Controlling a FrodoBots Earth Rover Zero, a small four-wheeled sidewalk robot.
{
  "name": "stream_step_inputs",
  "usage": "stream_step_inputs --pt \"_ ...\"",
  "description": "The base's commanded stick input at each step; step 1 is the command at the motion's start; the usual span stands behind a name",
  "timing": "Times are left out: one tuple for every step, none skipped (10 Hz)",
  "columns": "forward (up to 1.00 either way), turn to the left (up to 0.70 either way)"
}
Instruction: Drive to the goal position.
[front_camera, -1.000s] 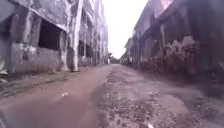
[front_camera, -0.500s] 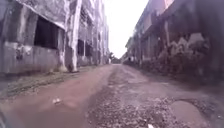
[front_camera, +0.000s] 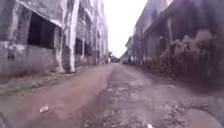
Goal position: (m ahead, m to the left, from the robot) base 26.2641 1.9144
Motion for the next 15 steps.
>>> stream_step_inputs --pt "0.70 0.00" --pt "0.70 0.00" --pt "0.70 0.00" --pt "0.70 0.00" --pt "0.70 0.00" --pt "0.70 0.00" --pt "0.70 0.00" --pt "0.70 0.00" --pt "0.70 0.00" --pt "0.70 0.00" --pt "0.70 0.00" --pt "0.70 0.00" --pt "0.70 0.00" --pt "0.70 0.00" --pt "0.70 0.00"
